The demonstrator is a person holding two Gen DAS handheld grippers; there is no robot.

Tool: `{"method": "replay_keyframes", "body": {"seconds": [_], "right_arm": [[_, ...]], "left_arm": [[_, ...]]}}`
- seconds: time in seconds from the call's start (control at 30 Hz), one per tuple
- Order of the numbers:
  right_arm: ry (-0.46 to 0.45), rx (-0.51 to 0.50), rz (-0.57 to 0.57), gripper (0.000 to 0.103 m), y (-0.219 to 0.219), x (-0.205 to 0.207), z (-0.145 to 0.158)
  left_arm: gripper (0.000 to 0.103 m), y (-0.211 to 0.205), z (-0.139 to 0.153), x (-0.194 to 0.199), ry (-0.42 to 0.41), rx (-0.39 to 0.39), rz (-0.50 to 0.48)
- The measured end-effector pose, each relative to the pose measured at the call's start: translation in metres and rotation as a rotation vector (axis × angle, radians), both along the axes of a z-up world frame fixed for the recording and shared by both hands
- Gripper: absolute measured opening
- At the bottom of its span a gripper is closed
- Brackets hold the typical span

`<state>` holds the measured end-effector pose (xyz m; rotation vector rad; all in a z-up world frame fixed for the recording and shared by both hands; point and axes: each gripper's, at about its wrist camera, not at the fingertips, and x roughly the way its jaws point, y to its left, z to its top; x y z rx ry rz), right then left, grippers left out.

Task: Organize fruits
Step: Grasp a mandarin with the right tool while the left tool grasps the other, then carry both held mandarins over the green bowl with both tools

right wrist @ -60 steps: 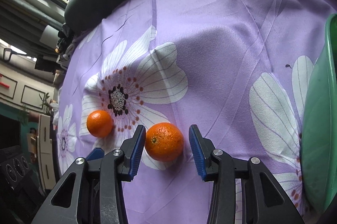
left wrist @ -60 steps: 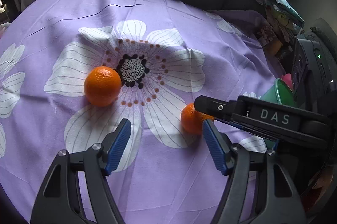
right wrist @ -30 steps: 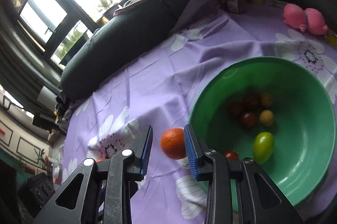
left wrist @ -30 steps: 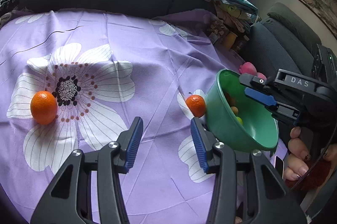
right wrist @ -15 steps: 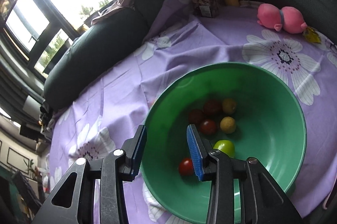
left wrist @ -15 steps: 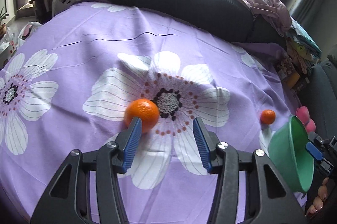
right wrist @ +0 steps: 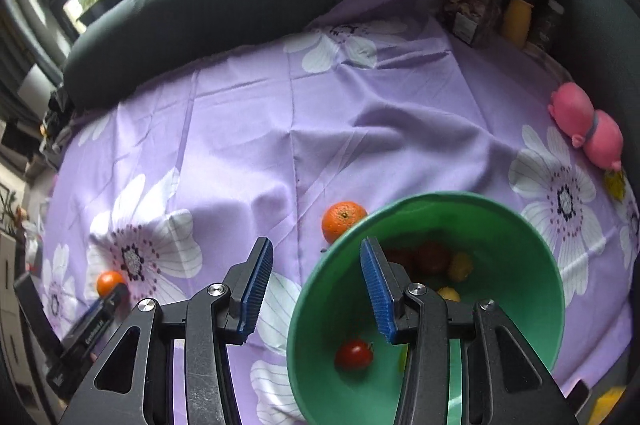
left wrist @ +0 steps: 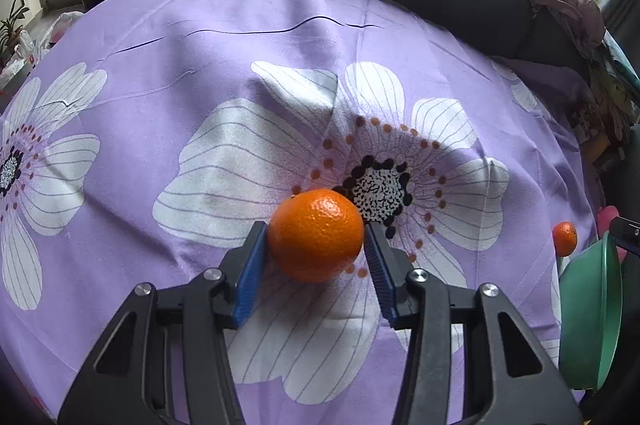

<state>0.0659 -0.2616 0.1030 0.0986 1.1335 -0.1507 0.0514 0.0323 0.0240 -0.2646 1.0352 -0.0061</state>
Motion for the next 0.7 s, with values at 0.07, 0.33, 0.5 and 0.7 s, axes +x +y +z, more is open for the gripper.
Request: {"method": "replay_keyframes", "body": {"seconds": [0.07,0.33,0.5,0.7], "right_arm": [[0.110,-0.104,0.046,0.046,0.009,0.024,-0.013],[0.483,-0.313,0.216,0.046,0.026,0.083,-0.068],[0.606,-0.384,0.210,0.046,0.016,0.088,-0.096],[0.399,-0.233,0.165,0.041,-0.005,0.078,-0.057]], "left_arm": [[0.045,-0.001,-0.001,0.002,0.002,0.014,0.000],[0.044,0.001,0.000,0.000,0.002,0.002,-0.008],[0.044,-0.005,0.015,-0.006,-0.044,0.004,-0.032],[0.044,-0.029,0.046,-0.022,-0.130,-0.005,-0.109]]}}
